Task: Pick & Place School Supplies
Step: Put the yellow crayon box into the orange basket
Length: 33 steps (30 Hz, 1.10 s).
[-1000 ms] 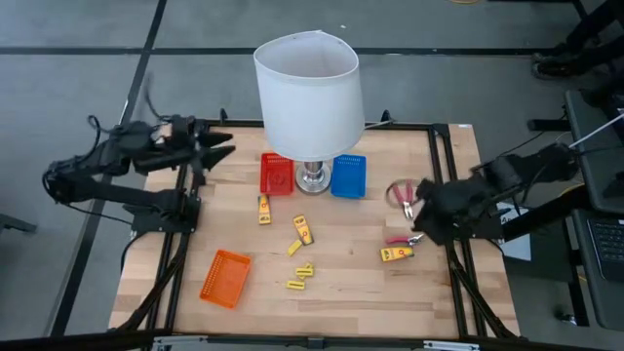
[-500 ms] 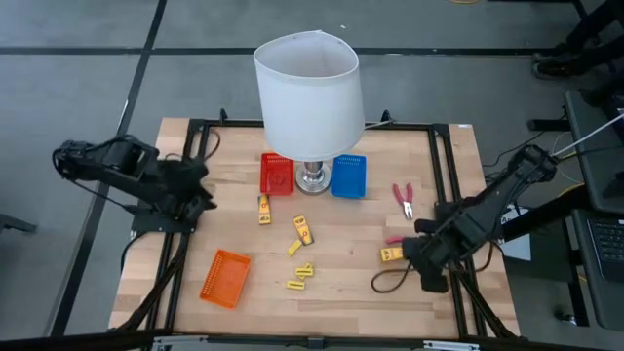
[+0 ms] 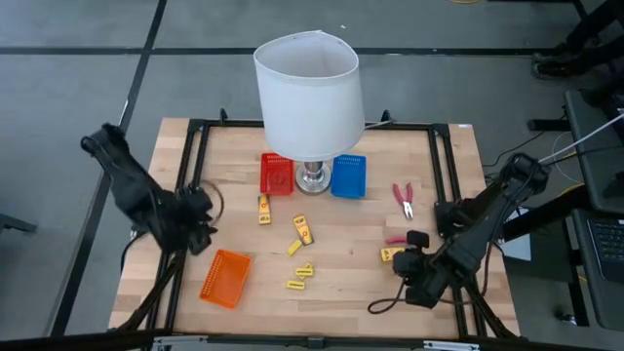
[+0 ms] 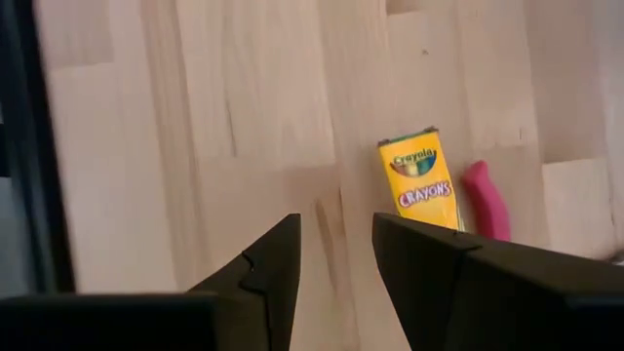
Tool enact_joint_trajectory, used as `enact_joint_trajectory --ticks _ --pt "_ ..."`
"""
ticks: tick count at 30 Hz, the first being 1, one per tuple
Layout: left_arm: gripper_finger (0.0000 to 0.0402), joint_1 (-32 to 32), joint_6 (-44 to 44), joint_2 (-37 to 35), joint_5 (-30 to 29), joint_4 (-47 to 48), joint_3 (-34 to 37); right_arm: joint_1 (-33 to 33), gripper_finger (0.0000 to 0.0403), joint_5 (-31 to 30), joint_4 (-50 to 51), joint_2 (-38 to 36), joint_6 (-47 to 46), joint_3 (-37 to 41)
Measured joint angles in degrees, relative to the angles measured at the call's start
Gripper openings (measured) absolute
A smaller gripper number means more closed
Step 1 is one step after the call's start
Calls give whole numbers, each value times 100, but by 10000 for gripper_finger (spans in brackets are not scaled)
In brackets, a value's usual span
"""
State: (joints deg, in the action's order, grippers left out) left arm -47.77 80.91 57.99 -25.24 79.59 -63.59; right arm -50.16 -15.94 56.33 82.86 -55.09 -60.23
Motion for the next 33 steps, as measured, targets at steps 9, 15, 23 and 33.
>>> enact_joint_trajectory --ticks 9,15,23,33 --pt "182 -1317 2226 1573 -600 234 2 47 135 -550 23 330 -46 0" --pt "182 -1709 2967 2239 -611 -203 2 135 135 -140 -66 646 -70 0" --pt "182 -1921 3236 2352 -592 -352 2 135 135 -62 218 1039 296 0" --pt "182 -1941 3241 2344 -618 -366 2 268 144 -873 133 1260 -49 0"
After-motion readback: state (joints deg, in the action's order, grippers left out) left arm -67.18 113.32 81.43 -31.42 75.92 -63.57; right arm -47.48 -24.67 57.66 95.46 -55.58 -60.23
